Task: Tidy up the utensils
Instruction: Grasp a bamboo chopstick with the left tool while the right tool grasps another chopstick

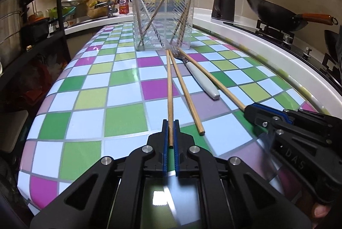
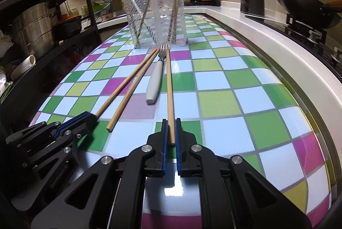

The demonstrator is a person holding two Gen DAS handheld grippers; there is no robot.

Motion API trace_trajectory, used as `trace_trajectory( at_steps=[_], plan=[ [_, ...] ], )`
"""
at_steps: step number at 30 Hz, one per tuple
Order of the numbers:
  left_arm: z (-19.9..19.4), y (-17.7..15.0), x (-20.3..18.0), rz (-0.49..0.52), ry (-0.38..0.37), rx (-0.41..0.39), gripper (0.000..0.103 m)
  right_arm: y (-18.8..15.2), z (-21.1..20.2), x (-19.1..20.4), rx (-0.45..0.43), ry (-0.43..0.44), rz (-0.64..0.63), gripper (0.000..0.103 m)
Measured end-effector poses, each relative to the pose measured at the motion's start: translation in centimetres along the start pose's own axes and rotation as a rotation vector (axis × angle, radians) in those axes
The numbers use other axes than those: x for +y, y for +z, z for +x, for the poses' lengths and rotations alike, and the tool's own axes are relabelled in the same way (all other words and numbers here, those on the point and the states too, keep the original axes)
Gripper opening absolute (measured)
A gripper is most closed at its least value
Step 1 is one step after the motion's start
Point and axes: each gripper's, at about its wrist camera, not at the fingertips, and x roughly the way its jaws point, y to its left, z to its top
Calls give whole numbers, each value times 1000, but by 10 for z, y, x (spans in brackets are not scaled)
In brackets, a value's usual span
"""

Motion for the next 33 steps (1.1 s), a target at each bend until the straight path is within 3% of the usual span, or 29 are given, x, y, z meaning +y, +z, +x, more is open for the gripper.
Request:
trace_trajectory(
  at_steps=[10,33],
  plan=[
    [-14,-12,12,-40,60,-27,5,-13,-15,-6,-79,-115,50,6],
    [-13,-19,9,-25,84,-98,6,-11,-4,-6,-69,-108,18,8]
  ],
)
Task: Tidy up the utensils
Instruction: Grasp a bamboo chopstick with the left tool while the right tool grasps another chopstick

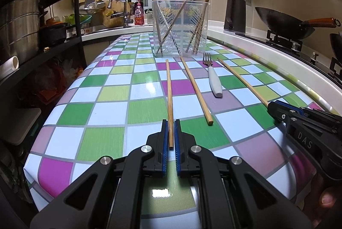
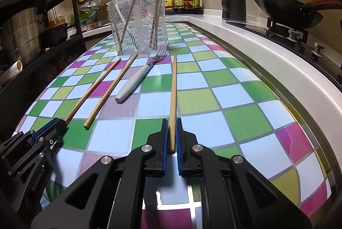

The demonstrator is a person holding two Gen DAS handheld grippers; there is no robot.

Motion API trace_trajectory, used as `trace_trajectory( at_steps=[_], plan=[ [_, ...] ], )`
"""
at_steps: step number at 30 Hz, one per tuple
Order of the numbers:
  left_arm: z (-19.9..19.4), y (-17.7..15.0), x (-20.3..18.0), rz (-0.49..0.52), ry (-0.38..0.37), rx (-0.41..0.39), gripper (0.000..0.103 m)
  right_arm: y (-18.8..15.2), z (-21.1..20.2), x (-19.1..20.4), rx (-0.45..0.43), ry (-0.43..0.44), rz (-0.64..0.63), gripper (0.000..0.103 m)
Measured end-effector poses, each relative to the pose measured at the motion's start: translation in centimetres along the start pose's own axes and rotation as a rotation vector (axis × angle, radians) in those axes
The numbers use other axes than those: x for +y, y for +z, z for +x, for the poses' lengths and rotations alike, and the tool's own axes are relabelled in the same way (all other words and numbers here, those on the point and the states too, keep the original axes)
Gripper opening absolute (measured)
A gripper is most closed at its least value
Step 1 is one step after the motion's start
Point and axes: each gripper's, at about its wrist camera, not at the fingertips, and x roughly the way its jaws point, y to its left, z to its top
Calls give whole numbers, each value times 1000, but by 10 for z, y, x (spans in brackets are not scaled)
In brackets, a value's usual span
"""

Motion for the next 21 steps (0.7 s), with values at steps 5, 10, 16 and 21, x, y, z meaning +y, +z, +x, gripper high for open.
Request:
trace_trajectory(
  at_steps=[5,10,16,21],
  plan=[
    [0,-1,-1,-4,2,-3,6,0,1,0,1,0,-1,8],
    [0,0,-1,-5,1,-3,6,1,1,1,2,-1,-4,8],
    [0,0,-1,-5,1,-3,6,1,1,0,3,0,-5,7],
    [0,0,0,-4,2,-3,6,2,2,1,3,-2,-11,7]
  ],
)
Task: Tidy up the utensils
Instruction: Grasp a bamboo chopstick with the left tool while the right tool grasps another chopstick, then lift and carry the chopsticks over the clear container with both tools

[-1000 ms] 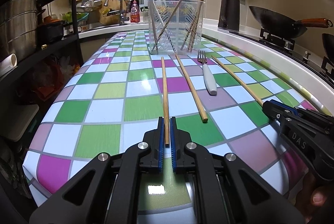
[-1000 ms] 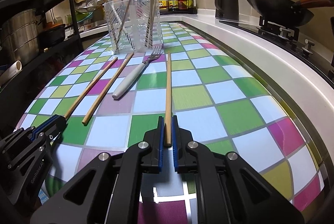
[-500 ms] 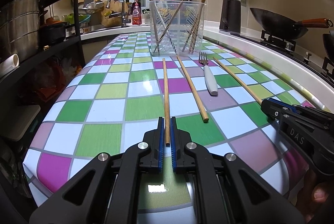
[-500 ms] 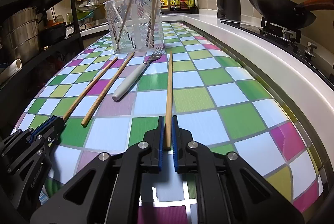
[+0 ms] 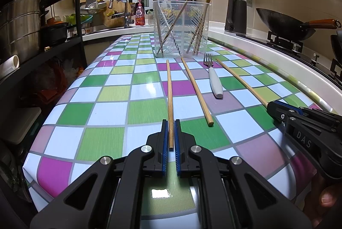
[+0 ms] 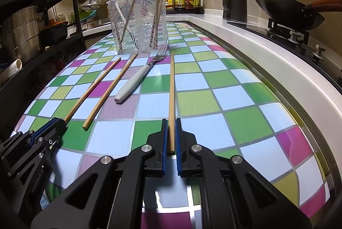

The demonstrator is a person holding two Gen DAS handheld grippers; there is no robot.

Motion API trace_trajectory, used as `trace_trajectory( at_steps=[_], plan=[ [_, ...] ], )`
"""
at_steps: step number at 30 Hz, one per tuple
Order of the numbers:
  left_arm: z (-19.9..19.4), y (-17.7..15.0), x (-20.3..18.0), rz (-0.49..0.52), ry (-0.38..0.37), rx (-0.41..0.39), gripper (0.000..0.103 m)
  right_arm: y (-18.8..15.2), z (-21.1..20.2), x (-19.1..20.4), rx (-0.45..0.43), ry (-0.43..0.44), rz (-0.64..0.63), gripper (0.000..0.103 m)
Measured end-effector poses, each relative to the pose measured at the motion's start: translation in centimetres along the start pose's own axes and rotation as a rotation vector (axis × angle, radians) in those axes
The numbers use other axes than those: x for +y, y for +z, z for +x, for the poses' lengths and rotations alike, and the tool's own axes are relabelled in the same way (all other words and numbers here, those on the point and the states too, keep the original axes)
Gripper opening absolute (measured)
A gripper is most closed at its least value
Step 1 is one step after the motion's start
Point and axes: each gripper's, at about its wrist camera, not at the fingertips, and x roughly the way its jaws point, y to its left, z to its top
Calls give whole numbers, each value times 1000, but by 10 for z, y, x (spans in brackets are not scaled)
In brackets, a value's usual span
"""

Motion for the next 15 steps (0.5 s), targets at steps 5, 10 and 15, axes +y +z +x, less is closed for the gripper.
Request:
trace_trajectory(
  at_steps=[5,10,15],
  plan=[
    [1,3,-1,8,1,5,5,1,0,-1,4,-5,3,6],
    [-6,9,-1,18,4,-17,5,5,-8,-2,-11,-13,5,6],
    [-16,13,-2,26,3,-47,5,10,-19,-3,-35,-19,1,6]
  ],
)
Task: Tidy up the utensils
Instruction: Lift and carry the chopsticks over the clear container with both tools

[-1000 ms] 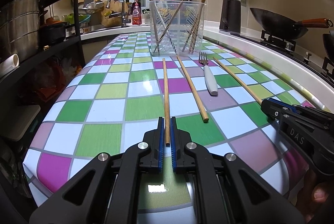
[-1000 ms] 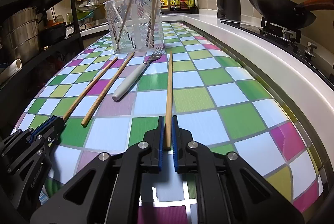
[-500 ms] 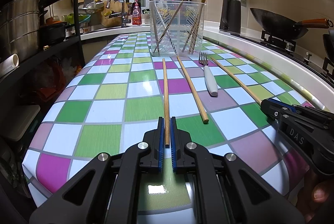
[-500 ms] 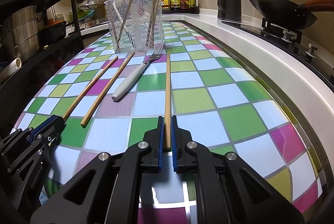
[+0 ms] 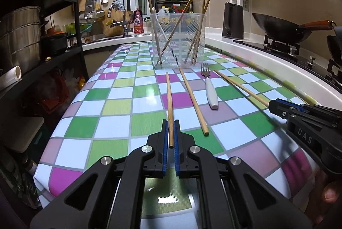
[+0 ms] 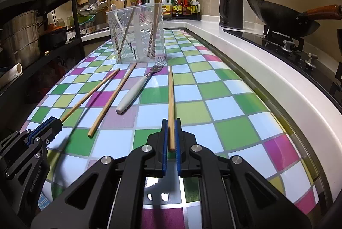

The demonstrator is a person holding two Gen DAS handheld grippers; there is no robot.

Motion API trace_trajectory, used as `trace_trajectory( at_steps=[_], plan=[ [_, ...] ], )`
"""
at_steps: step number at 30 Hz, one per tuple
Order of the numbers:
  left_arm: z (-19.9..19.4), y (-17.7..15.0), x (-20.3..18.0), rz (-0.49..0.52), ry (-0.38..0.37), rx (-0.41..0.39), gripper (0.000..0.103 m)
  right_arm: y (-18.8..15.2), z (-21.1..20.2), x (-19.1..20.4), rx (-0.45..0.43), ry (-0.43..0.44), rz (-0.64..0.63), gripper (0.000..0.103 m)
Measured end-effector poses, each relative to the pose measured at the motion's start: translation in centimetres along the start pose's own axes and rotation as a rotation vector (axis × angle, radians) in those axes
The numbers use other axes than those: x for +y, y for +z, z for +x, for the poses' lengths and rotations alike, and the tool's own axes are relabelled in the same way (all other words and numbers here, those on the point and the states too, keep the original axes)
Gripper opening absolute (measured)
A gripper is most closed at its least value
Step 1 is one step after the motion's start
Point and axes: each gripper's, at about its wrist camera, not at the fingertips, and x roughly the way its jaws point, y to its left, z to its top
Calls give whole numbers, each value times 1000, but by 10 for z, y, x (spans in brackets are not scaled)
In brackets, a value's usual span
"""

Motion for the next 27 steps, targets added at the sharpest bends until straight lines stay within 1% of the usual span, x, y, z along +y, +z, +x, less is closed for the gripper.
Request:
trace_trajectory(
  at_steps=[5,11,15,19,27],
  plan=[
    [-7,7,3,-6,4,-25,5,4,-10,0,-17,-6,-11,6],
    [-15,17,3,6,-9,-36,5,14,-23,0,-57,-13,-15,6],
    [-24,28,4,4,-11,-70,5,22,-32,3,-91,-18,-30,6],
    [-35,39,7,16,-10,-107,5,35,-42,5,-133,-21,-45,6],
    [-42,62,16,4,-8,-150,5,63,-59,9,-206,-25,-72,6]
  ],
)
